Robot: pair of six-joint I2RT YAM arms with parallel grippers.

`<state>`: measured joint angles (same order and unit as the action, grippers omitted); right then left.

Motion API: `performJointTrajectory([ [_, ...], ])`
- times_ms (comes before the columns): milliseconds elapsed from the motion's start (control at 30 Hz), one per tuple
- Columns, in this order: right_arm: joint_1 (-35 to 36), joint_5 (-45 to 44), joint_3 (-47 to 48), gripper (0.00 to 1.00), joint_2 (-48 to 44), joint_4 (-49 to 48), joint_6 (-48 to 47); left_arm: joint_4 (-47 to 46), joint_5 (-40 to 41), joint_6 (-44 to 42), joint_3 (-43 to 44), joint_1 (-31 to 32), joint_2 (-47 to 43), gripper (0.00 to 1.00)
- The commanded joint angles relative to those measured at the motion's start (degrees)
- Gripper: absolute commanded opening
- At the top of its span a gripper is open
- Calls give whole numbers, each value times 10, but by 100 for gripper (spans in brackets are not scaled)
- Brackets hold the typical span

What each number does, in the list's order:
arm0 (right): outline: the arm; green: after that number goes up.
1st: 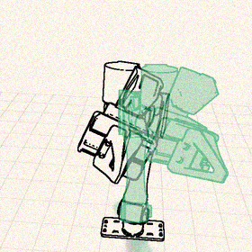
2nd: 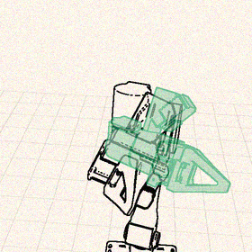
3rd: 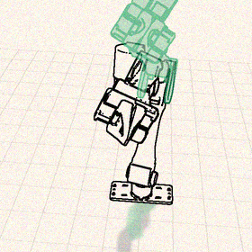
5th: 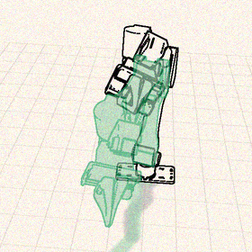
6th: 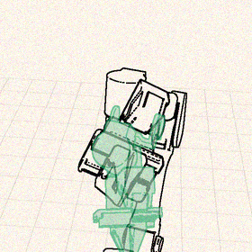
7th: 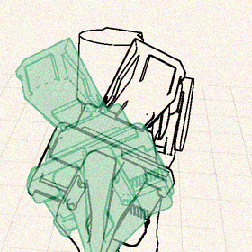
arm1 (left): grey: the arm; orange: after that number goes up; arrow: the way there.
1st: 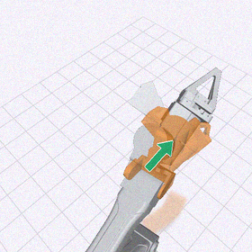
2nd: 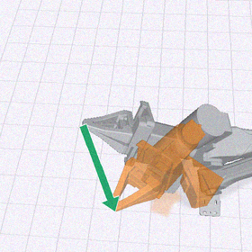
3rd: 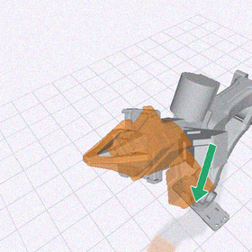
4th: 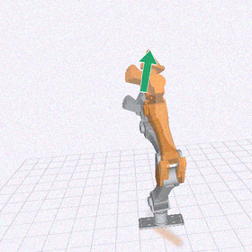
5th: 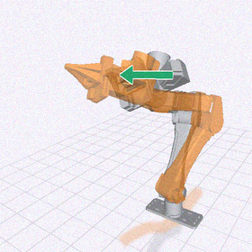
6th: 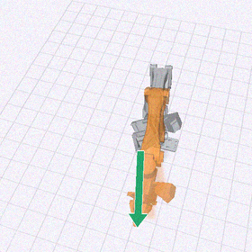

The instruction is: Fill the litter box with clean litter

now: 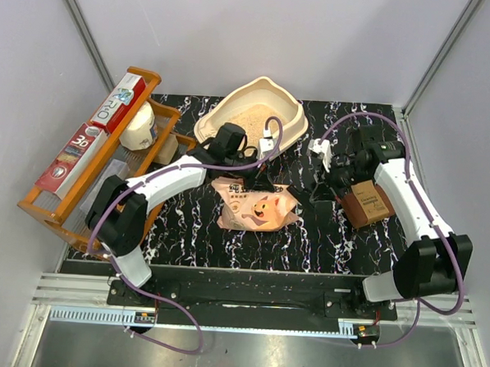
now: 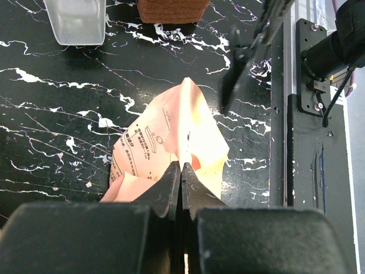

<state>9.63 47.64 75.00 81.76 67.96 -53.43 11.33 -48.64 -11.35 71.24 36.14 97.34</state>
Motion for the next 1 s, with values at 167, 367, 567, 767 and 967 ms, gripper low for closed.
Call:
performJointTrajectory([
  [167,12,1,2,0,17,-129,90,1,-49,-4,45,2,9,0],
  [367,14,19,-6,0,11,-107,58,14,-53,-3,65,2,25,0],
  [567,15,34,-13,0,-30,-98,57,26,-51,-4,72,1,30,0],
  [767,21,3,-44,0,-25,-80,45,21,-50,-2,77,1,30,0],
  [967,30,-8,-46,0,-5,-105,57,21,-58,0,85,0,32,0],
])
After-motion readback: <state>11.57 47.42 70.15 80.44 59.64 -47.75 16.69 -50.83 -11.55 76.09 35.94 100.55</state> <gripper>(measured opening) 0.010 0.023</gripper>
